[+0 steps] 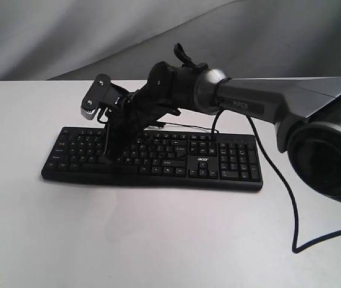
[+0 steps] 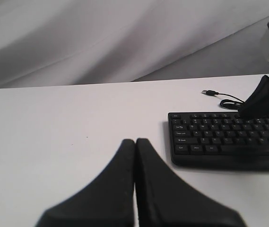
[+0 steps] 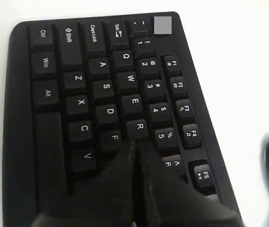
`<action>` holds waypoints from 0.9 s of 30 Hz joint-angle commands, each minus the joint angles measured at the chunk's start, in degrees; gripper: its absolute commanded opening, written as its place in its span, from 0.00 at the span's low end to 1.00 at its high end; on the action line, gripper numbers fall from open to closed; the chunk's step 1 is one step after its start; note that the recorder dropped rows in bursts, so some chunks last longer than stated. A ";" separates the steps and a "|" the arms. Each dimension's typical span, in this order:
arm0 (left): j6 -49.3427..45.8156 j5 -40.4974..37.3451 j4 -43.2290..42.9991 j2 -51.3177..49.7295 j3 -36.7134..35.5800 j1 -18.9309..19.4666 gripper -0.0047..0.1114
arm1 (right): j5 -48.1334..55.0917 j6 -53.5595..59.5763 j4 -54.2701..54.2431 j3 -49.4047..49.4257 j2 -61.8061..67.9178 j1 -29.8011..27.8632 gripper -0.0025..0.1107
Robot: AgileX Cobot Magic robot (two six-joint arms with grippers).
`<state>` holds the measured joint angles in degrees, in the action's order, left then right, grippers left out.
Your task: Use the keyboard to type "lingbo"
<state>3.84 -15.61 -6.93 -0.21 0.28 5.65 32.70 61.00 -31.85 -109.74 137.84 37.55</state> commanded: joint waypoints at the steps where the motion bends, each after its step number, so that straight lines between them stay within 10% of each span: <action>1: 0.12 0.39 0.21 0.21 -0.28 0.06 0.04 | -0.85 0.50 -0.71 -0.43 -0.34 0.24 0.02; 27: 0.12 0.39 0.21 0.21 -0.28 0.06 0.04 | 8.76 -8.11 4.67 -10.02 5.96 0.40 0.02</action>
<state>3.84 -15.61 -6.93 -0.21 0.28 5.65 41.26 52.93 -27.20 -119.45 143.36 37.74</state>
